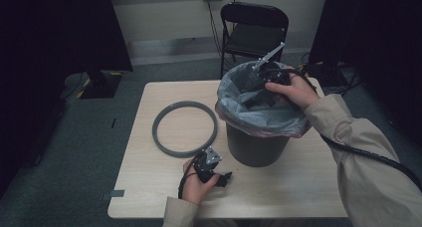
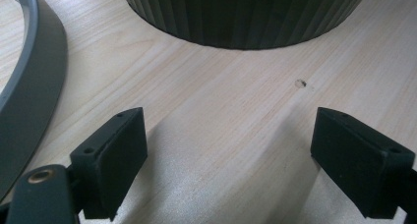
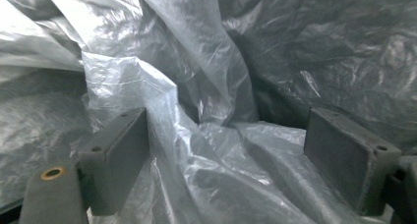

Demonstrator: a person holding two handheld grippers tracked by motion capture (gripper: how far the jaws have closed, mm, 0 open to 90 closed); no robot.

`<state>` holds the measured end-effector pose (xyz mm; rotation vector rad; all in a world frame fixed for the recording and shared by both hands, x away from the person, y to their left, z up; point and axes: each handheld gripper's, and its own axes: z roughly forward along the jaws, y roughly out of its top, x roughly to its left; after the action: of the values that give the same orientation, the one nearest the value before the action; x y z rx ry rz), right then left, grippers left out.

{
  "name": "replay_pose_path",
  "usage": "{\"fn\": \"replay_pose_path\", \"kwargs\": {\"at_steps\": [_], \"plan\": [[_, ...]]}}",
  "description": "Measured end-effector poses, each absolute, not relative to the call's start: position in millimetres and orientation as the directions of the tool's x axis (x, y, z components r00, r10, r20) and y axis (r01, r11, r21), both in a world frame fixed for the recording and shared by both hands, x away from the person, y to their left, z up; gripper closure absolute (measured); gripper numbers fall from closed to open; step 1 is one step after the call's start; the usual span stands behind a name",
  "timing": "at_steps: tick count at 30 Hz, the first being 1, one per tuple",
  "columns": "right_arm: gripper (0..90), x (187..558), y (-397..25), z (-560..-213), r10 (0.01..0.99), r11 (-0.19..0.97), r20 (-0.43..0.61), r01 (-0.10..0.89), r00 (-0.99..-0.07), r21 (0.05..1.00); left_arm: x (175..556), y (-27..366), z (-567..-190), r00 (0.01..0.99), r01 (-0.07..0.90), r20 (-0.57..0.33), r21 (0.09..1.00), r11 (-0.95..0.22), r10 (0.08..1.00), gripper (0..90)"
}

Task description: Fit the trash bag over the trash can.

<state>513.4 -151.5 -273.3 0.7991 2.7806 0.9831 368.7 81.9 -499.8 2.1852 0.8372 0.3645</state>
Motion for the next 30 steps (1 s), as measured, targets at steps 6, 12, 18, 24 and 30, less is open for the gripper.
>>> {"fn": "replay_pose_path", "kwargs": {"at_steps": [6, 12, 18, 24, 30], "plan": [[16.6, 515, -144, -281, 0.485, 0.7, 0.071, 0.436, -0.871, 0.566, 369, 82, -500, 0.744, 0.453, -0.005, 0.738, -0.5, 0.668, 13.1], [16.4, 516, -139, -291, 0.468, 0.744, 0.069, 0.436, -0.881, 0.506, 369, 82, -500, 0.744, 0.453, -0.004, 0.738, -0.5, 0.668, 13.1], [15.9, 517, -137, -297, 0.461, 0.759, 0.103, 0.451, -0.882, 0.469, 369, 82, -500, 0.745, 0.452, -0.004, 0.738, -0.501, 0.667, 13.1], [17.6, 516, -141, -284, 0.482, 0.711, 0.086, 0.446, -0.872, 0.543, 369, 82, -500, 0.743, 0.455, -0.008, 0.738, -0.498, 0.669, 13.1], [17.2, 509, -151, -255, 0.496, 0.678, 0.064, 0.432, -0.866, 0.595, 369, 82, -500, 0.745, 0.453, -0.004, 0.738, -0.501, 0.667, 13.1]]}}
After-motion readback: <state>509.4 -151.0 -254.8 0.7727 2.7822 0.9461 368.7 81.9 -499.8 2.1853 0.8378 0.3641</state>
